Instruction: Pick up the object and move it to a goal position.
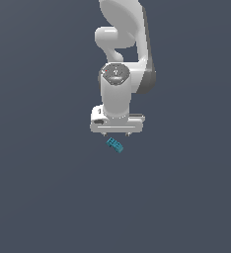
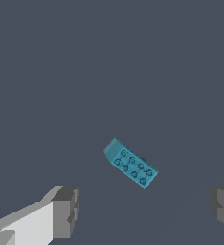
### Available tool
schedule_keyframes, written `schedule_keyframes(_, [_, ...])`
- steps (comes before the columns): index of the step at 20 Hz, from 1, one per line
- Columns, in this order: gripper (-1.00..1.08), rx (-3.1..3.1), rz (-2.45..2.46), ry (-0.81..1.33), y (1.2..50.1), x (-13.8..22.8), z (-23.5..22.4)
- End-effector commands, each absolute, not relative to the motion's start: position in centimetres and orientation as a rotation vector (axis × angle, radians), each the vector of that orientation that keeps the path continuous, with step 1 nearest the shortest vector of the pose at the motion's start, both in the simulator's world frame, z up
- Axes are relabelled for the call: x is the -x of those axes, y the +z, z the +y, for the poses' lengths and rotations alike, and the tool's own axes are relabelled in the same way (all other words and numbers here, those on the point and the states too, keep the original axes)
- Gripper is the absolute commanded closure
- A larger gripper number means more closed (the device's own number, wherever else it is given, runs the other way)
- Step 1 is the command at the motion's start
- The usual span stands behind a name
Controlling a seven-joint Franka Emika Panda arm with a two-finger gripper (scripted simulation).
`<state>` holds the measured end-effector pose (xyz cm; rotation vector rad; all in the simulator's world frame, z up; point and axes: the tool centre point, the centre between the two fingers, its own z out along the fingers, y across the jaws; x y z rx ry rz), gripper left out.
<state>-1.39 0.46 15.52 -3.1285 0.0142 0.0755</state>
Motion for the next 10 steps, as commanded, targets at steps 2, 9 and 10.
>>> schedule_keyframes(2, [-0.92,3.128,0.015,0.076,15.5,1.4,0.5])
schedule_keyframes(9, [-0.92,3.101,0.049,0.087,16.2,1.3,1.5])
schedule_keyframes(10, [-0.92,3.100,0.050,0.087,16.2,1.3,1.5])
